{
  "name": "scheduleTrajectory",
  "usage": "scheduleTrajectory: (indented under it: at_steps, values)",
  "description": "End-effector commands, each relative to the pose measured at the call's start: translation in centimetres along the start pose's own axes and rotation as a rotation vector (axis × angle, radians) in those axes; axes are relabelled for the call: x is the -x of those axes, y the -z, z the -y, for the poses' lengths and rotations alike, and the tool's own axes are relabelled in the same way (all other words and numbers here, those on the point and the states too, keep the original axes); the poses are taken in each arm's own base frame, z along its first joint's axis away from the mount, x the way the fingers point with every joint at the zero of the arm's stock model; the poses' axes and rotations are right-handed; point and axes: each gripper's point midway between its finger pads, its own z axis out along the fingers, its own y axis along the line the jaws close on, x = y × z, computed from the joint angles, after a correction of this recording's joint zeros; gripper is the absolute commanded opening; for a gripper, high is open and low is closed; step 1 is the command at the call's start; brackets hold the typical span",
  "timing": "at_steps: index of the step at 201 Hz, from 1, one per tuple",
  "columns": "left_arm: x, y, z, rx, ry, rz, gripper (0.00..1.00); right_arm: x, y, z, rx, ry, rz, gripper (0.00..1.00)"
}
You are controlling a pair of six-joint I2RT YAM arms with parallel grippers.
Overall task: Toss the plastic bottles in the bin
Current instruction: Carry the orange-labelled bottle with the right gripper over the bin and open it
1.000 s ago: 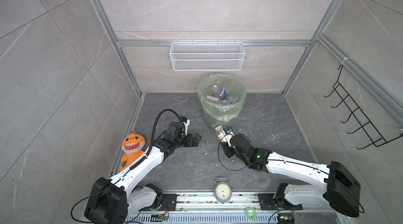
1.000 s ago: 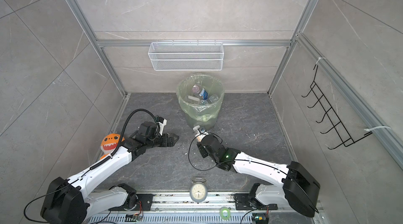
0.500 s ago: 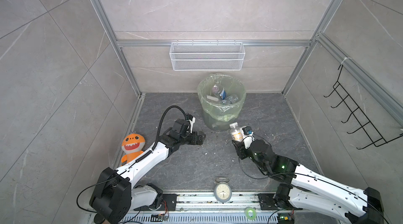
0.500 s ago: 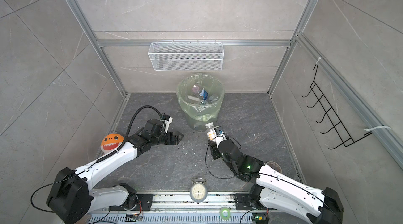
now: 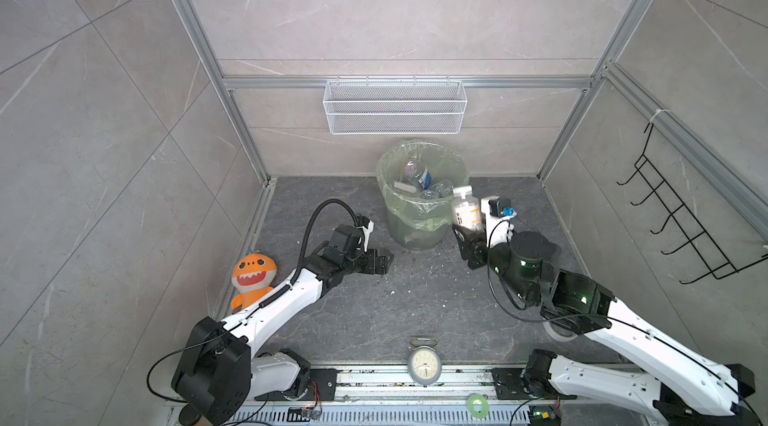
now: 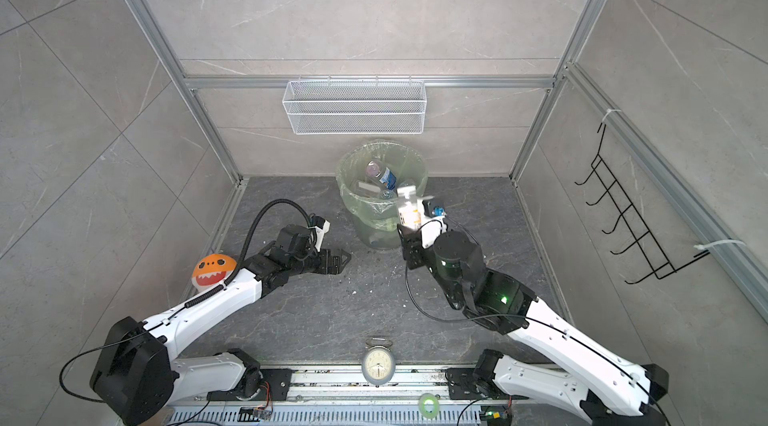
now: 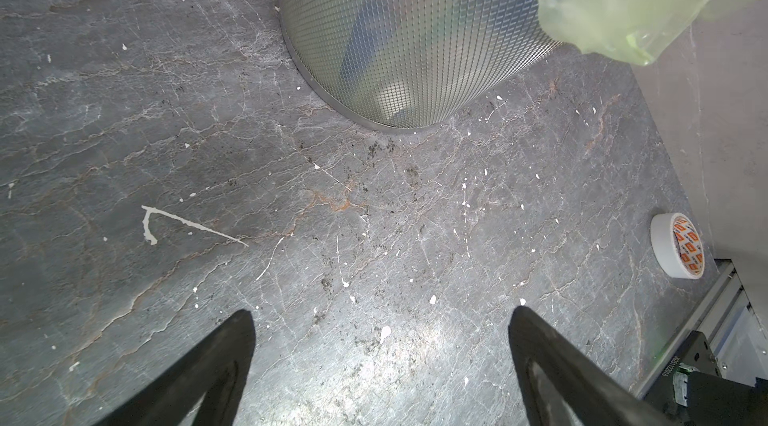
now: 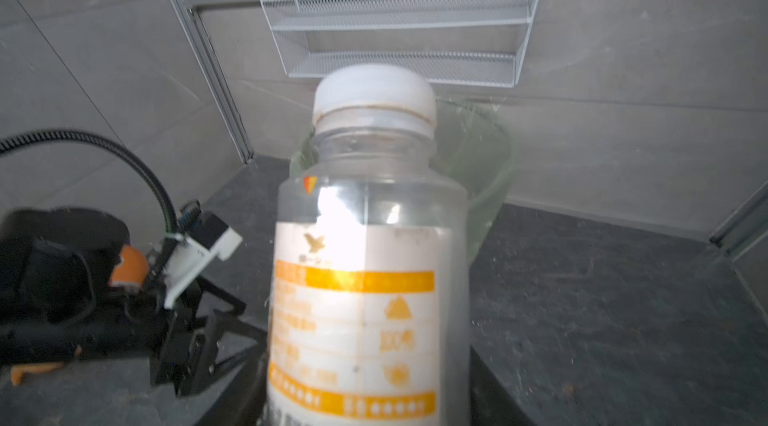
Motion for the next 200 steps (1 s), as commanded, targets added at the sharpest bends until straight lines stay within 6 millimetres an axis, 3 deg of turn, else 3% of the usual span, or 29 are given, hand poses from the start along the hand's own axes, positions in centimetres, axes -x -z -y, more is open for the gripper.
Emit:
scheduleTrajectory:
  at_steps: [1, 20, 31, 32, 44, 58, 76, 114, 155, 200]
  values:
    - [1.5, 0.6, 0.8, -0.018, -0.042, 0.058, 0.97, 3.1, -2.8, -0.7, -0.071, 0.089, 0.003, 0.41]
    - [1.3, 0.7, 0.8, -0.023, -0.032, 0.063, 0.97, 6.4, -7.9, -0.3, -0.102, 0.082, 0.011, 0.44]
    - [1.2, 0.7, 0.8, -0.029, -0.025, 0.064, 0.97, 7.4, -11.5, 1.5, -0.152, 0.046, -0.011, 0.64]
    - [1.2, 0.7, 0.9, -0.029, -0.025, 0.065, 0.97, 7.7, -11.7, 1.7, -0.157, 0.043, -0.007, 0.70]
    - [1.2, 0.9, 0.9, -0.032, -0.020, 0.067, 0.97, 8.1, -15.1, 3.6, -0.228, 0.050, -0.037, 0.97]
    - [1.0, 1.2, 0.9, -0.033, -0.013, 0.072, 0.97, 8.9, -16.6, 5.0, -0.275, 0.022, -0.060, 0.99]
    - [0.8, 1.7, 0.8, -0.030, -0.008, 0.081, 0.97, 10.2, -16.5, 5.0, -0.275, 0.018, -0.020, 0.99]
    - [0.5, 1.6, 0.5, -0.016, -0.005, 0.074, 0.97, 11.7, -13.6, 4.7, -0.224, -0.003, 0.041, 0.99]
    - [1.5, 1.2, 0.7, -0.014, -0.014, 0.077, 0.97, 10.2, -12.3, 5.8, -0.245, 0.043, 0.015, 0.99]
    - [3.1, 1.2, 0.9, -0.007, -0.017, 0.102, 0.97, 7.6, -11.6, 8.5, -0.292, 0.024, -0.035, 0.99]
